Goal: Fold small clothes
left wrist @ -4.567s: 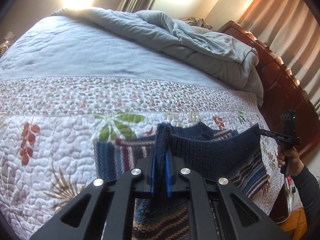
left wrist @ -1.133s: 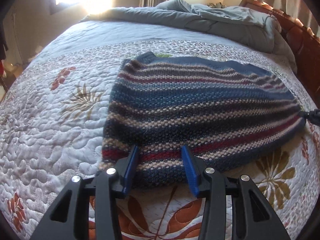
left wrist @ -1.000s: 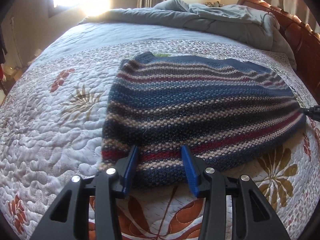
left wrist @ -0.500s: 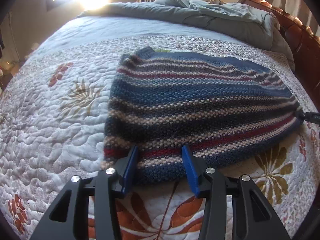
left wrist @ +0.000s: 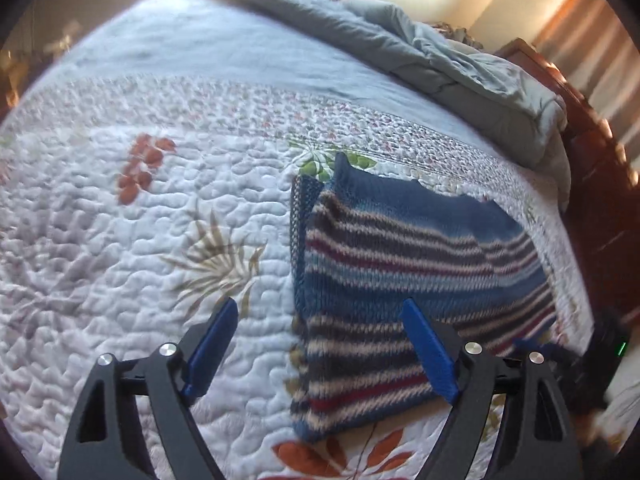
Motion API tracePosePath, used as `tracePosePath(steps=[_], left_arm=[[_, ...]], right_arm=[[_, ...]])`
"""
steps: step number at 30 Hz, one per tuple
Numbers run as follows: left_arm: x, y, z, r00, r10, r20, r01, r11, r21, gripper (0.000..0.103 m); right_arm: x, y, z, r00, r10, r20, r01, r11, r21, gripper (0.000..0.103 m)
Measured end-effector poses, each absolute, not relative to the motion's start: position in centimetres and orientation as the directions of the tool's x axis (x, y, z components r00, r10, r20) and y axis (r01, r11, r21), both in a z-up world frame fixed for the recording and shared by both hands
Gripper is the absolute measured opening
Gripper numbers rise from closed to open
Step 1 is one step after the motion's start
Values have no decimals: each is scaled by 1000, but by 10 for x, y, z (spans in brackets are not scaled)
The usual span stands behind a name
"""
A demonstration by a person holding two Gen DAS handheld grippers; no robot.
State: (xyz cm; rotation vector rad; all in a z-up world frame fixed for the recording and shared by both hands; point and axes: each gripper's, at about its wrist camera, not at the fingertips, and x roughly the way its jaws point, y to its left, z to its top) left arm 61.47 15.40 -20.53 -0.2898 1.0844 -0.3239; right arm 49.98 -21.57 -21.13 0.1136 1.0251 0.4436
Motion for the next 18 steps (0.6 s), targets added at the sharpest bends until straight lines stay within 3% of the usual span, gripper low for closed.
tracePosePath(steps=[6,11,14,15,16,18], left_arm=[[667,155,-229,345,-479,-807,79,872,-484,85],[700,158,-246,319,-516,-795,59,848,-526,85],[710,154,-253,308,-526,-793,63,843,-535,85],[712,151,-256,297,-534,-792,66,839,-541,85],[713,149,-259,287,-536,-794,68,838,-541,85],[719,146,-263,265,-550,-792,72,830,-553,85]], right_arm=[[514,-177,-241,397,365,-842,-334,912,238,37],[524,-181,-206,485,412,-772,-349,900,262,37],[546,-180,-216,464,459,-758,-335,883,329,37],[554,-176,-223,449,484,-751,-341,870,357,39],[556,-172,-229,439,491,-752,-351,864,360,49],[560,-161,-233,436,487,-757,-366,864,345,54]])
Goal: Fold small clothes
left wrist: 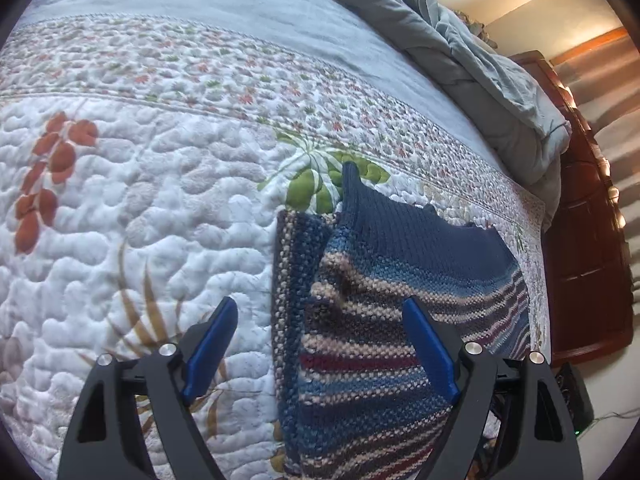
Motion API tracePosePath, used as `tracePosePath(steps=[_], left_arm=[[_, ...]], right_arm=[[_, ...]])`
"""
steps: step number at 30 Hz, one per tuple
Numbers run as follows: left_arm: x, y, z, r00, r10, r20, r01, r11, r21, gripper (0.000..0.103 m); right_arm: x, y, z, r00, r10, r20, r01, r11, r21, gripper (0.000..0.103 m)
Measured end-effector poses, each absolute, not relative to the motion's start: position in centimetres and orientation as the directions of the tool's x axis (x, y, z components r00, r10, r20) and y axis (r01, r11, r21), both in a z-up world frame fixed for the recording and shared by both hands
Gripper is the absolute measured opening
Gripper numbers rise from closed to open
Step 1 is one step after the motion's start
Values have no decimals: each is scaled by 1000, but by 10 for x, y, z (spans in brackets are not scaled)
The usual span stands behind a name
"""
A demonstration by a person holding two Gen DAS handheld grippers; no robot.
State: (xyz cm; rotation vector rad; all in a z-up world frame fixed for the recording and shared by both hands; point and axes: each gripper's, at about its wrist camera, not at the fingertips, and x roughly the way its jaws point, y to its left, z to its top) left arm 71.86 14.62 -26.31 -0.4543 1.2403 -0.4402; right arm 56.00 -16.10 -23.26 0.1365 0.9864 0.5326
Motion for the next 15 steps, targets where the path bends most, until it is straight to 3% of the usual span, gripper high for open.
tracePosePath(steps=[4,10,15], left_arm=[[725,141,-265,246,-572,-783,94,818,-568,85],[738,128,-273,176,-596,-783,123,803,-583,86],[742,112,-279,107,-612,-784,152,789,-595,86]], right_arm=[[537,-153,-214,480,476,-737,-391,868,307,50],[458,-71,-218,536,326,-779,-629,770,-111,49],[428,-20,-235,687,174,-705,-612,662,-433,52]])
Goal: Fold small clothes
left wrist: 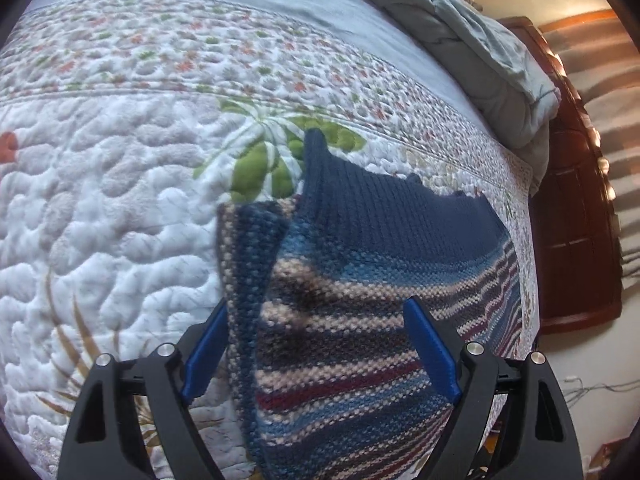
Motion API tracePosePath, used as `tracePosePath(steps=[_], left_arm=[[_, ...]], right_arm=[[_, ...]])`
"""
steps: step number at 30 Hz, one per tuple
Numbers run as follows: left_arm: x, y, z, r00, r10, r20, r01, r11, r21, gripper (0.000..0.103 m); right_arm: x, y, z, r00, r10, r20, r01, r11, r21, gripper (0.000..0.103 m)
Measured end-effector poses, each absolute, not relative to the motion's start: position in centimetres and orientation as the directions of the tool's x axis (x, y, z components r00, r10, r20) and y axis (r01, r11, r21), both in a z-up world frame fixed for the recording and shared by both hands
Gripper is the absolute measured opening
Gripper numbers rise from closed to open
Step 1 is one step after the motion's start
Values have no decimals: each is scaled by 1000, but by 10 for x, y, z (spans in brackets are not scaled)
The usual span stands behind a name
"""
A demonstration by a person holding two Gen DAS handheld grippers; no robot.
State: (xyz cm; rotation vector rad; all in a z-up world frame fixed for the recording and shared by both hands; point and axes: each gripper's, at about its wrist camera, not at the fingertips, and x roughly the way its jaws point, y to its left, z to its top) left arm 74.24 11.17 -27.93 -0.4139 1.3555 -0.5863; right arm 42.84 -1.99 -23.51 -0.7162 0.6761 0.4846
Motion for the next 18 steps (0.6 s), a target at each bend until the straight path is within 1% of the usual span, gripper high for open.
tracePosePath(steps=[5,8,13,16,18], left_arm=[[749,112,-285,94,-617,-781,147,785,-602,86],[753,117,-292,87,-617,-782,131,786,-605,87],[751,110,-293,74,-627,-776,133,777,-615,91],[748,96,-292,47,-593,-804,188,796,-576,92],[752,96,-296,34,-591,-806,174,798,-577,92]], right_arm=[[434,6,-251,744,88,-662,-571,598,-563,53],[437,19,-258,763,59,-644,-556,569,-606,53],[448,29,-263,769,49,-638,-540,584,-606,54],[452,34,-262,769,60,-636,-537,599,-594,54],[458,37,-261,772,58,-633,-533,602,-595,55]])
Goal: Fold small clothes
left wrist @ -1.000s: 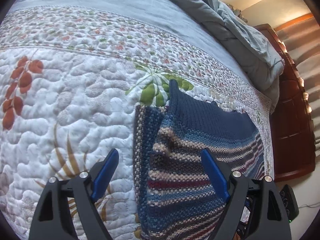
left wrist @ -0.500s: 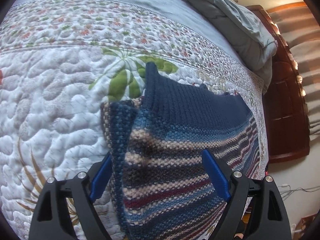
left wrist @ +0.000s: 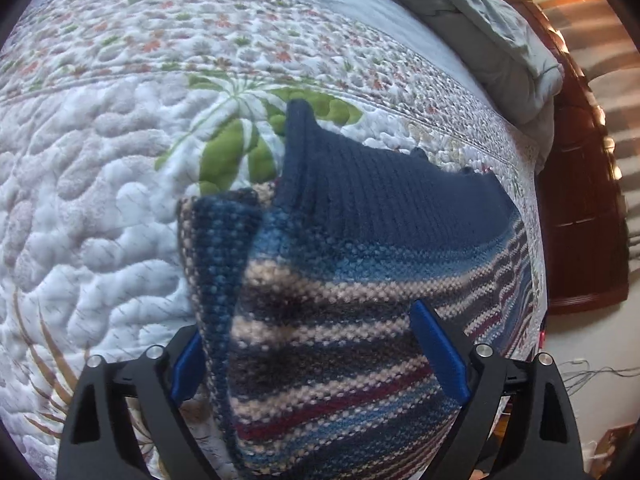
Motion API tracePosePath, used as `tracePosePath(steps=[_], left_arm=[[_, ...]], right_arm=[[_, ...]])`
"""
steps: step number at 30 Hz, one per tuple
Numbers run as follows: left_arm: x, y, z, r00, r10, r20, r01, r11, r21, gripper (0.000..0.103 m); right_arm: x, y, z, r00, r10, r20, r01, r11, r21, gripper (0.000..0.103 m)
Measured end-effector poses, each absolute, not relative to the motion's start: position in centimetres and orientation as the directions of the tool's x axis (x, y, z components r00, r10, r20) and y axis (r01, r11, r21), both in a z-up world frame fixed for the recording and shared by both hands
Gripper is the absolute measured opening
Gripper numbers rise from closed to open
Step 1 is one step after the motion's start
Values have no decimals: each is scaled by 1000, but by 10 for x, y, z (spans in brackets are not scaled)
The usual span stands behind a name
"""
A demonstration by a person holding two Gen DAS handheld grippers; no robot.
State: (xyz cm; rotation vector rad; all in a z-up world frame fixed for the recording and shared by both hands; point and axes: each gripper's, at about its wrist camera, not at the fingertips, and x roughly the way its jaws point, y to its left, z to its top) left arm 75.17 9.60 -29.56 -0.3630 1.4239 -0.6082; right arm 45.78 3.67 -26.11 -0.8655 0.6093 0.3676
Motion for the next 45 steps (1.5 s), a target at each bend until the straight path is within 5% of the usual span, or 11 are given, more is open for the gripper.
tracePosePath(steps=[8,15,19,45], left_arm=[[756,106,-295,32,-607,-794,173,786,-594,87],[757,112,-293,40,-593,-805,181,796,-577,51],[754,110,-286,44,-597,-801,184,793,-581,27],[731,-15,-149,146,-334,-931,258,921,-290,22]], right_arm=[[473,44,-263,780,37,-624,-512,611,-604,55],[497,34,-262,775,38,-631,-506,635,-584,51],[503,30,-256,763,57,-644,-519,648,-557,27],[475,-109,-121,818,170,-550,-355,901,-249,11]])
